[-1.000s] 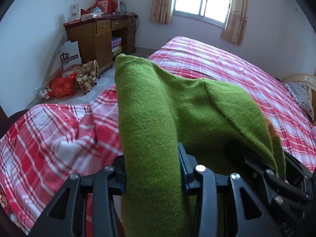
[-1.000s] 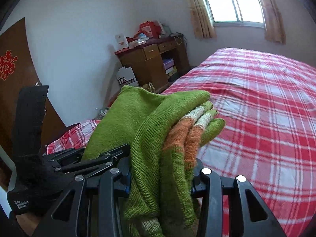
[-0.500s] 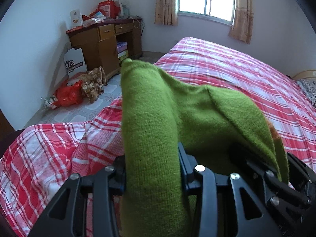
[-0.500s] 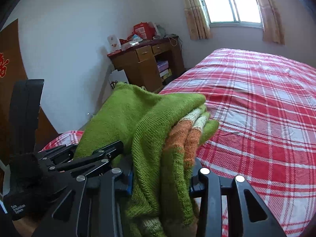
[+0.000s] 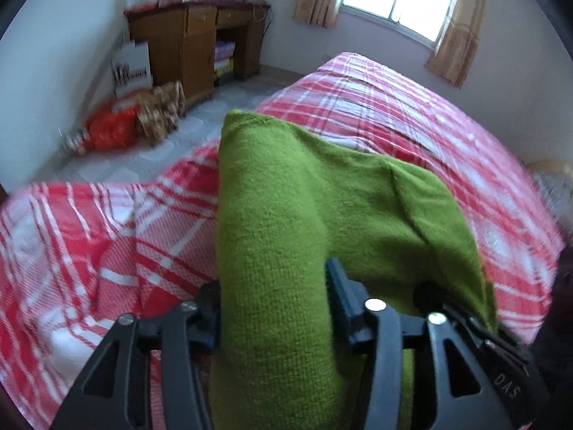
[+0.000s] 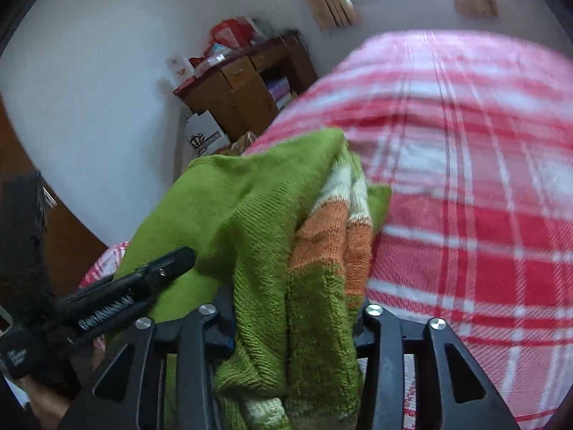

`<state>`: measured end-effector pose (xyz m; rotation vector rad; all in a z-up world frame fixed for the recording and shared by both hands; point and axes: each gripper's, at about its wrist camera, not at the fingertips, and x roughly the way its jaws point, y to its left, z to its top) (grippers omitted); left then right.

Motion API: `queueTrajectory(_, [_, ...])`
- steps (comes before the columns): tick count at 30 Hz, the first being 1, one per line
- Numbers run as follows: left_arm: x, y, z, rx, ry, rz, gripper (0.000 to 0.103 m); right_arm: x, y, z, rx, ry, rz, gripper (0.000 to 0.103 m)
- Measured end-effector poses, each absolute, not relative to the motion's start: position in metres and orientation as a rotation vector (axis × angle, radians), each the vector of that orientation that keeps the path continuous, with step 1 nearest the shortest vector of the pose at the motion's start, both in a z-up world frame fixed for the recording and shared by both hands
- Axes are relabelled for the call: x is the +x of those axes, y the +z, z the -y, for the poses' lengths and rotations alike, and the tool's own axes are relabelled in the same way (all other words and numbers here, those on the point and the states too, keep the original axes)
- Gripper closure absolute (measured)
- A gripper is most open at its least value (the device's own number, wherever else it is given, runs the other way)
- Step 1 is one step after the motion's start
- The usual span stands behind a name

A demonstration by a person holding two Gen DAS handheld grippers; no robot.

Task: Fold small clothes
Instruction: 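Carry the green sweater bundle with both grippers across the bed, then lower the bundle onto the bedspread and open both grippers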

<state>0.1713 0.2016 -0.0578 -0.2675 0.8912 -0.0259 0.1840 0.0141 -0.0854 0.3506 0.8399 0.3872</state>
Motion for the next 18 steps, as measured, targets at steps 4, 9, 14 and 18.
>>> queueTrajectory(4, [0.160, -0.063, -0.224, -0.422, -0.113, -0.915, 0.038, 0.177, -0.089, -0.005, 0.415, 0.455, -0.865, 0.044])
queueTrajectory(9, [0.117, -0.052, -0.227, -0.465, -0.180, -0.880, 0.035, 0.143, -0.088, 0.000, 0.408, 0.511, -0.853, 0.035])
queueTrajectory(14, [0.093, -0.059, -0.219, -0.464, -0.194, -0.865, 0.034, 0.119, -0.089, -0.010, 0.318, 0.498, -0.844, 0.035])
queueTrajectory(18, [0.088, -0.067, -0.209, -0.460, -0.185, -0.896, 0.041, 0.119, -0.085, -0.016, 0.329, 0.477, -0.891, 0.048])
